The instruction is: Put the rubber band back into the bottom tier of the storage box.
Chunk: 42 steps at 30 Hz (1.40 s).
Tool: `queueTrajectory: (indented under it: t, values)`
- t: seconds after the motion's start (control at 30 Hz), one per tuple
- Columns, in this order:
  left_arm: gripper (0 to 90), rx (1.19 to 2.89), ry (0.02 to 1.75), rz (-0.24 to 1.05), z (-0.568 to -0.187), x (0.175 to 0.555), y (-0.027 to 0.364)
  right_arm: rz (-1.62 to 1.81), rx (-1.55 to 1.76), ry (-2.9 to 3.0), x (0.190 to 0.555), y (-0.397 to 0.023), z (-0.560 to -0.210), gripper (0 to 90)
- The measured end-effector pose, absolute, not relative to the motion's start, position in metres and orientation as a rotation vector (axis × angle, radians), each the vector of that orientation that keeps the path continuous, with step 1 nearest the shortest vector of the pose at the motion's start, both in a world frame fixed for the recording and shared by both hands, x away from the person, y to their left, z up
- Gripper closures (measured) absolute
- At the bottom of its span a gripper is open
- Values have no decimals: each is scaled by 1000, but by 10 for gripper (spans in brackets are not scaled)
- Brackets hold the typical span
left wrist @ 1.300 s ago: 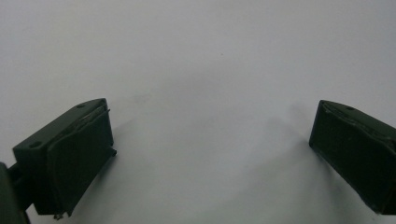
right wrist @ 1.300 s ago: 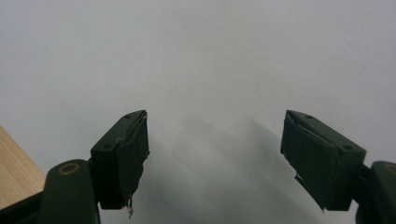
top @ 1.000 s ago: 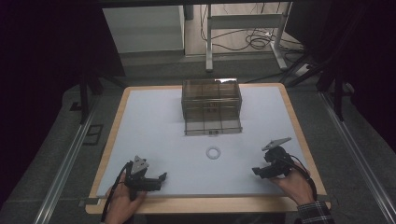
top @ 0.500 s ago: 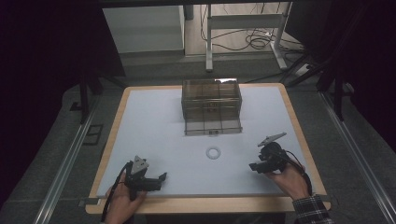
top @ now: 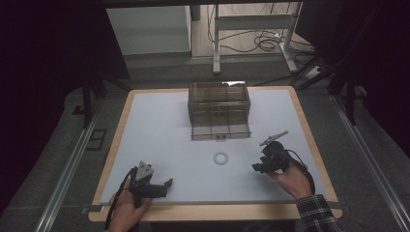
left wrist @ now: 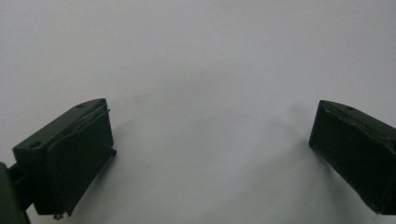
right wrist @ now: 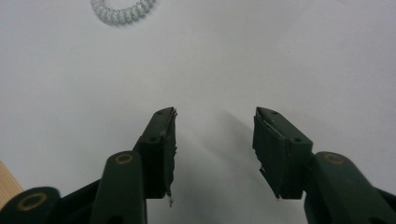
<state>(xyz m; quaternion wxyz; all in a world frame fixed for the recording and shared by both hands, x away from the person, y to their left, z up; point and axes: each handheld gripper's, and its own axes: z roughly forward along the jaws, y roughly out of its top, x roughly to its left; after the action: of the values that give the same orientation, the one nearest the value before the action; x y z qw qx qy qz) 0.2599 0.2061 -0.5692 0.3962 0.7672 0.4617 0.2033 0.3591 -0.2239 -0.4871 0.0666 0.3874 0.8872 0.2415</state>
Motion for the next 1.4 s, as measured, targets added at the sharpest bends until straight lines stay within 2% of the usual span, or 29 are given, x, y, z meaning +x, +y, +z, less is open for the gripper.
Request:
queueTrajectory:
  t: [0.7, 1.4]
  values:
    - [0, 1945, 1170, 515, -569, 260, 206, 682, 1126, 2732, 384, -196, -487, 619]
    - [0, 1944, 1170, 515, -569, 260, 206, 619, 1073, 2777, 402, -166, -486, 651]
